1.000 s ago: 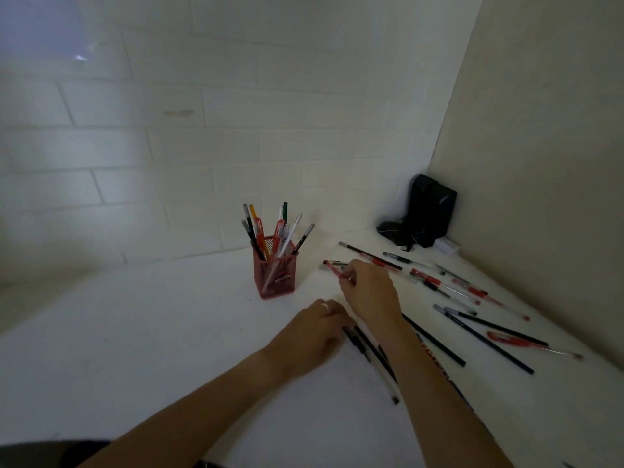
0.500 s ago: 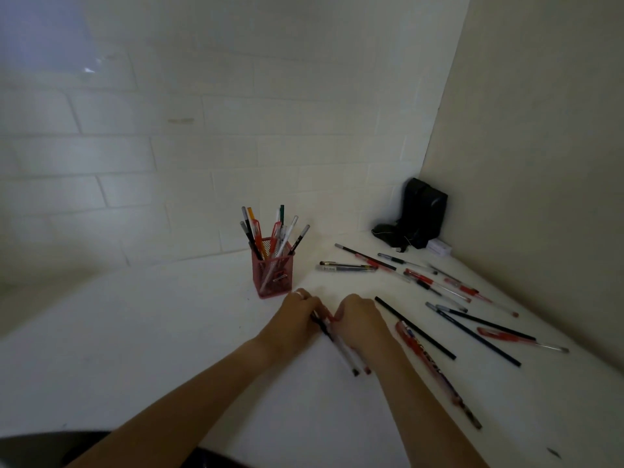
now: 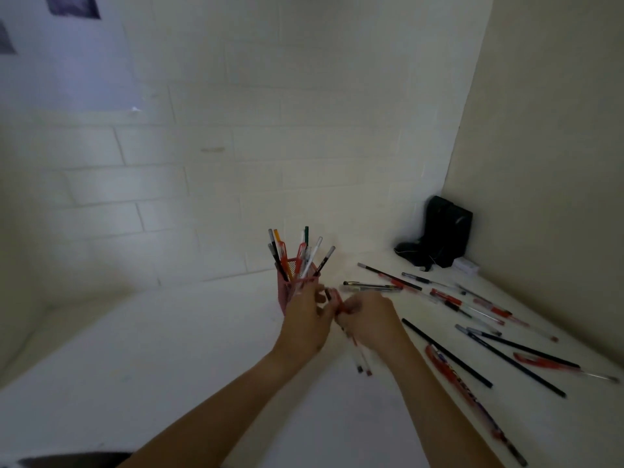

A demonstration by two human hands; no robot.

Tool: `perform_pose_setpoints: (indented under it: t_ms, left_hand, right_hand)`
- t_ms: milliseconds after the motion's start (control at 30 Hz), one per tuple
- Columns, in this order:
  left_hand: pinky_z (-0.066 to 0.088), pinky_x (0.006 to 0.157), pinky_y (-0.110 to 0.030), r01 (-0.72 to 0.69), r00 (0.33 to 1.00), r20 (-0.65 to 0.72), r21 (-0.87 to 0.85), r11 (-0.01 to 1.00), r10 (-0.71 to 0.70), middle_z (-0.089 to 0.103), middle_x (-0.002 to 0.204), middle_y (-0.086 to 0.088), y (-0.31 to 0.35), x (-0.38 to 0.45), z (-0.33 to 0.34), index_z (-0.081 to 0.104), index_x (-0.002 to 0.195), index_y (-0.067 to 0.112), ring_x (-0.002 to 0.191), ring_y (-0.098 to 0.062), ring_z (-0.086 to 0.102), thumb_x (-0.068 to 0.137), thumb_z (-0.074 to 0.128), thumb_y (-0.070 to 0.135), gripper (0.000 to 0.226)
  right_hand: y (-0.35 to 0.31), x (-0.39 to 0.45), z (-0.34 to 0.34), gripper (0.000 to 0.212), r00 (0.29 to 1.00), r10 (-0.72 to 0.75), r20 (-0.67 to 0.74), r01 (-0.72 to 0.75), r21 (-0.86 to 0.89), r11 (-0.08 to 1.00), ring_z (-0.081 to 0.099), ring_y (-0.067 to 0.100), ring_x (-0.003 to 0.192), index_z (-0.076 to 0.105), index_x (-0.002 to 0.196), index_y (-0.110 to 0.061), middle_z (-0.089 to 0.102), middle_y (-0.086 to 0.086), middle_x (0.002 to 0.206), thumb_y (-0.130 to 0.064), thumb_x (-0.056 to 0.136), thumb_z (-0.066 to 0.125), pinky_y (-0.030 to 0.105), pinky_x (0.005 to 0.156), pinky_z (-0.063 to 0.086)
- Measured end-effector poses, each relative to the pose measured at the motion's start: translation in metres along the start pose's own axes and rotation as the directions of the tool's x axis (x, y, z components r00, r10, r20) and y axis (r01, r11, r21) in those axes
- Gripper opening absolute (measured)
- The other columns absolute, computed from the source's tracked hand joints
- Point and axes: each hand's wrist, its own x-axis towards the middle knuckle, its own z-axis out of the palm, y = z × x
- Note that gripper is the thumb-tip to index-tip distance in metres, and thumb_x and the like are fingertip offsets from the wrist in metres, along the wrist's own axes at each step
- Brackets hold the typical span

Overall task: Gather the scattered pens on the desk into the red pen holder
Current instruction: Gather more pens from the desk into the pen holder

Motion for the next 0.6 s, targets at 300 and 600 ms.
perform_pose_setpoints:
  t_ms: [300, 600]
  left_hand:
    - [0.057, 0.075, -0.023, -0.305, 0.903, -0.318, -0.003, 0.952, 0.288, 0.069, 0.101, 0.006, 0.052, 0.054, -0.067, 0.064, 0.114, 0.02, 0.083, -0.005, 0.068, 0.091, 0.066, 0.006, 0.027]
    - [0.052, 0.076, -0.018, -0.201, 0.935, -0.276, 0.107, 0.974, 0.224, 0.067, 0.097, 0.011, -0.005, 0.07, -0.059, 0.062, 0.112, 0.027, 0.085, -0.002, 0.064, 0.095, 0.06, 0.007, 0.026]
  right_hand:
    - [-0.074, 0.028, -0.01, 0.01, 0.855, -0.289, -0.431, 0.444, 0.317, 0.838, 0.068, -0.001, 0.073, 0.067, 0.095, -0.022, 0.072, -0.009, 0.083, -0.013, 0.09, 0.067, 0.005, 0.061, 0.046]
    - [-0.065, 0.063, 0.047, 0.016, 0.852, -0.3, -0.429, 0.411, 0.196, 0.89, 0.06, -0.006, 0.072, 0.07, 0.108, -0.019, 0.074, -0.005, 0.09, -0.016, 0.095, 0.061, -0.001, 0.064, 0.041]
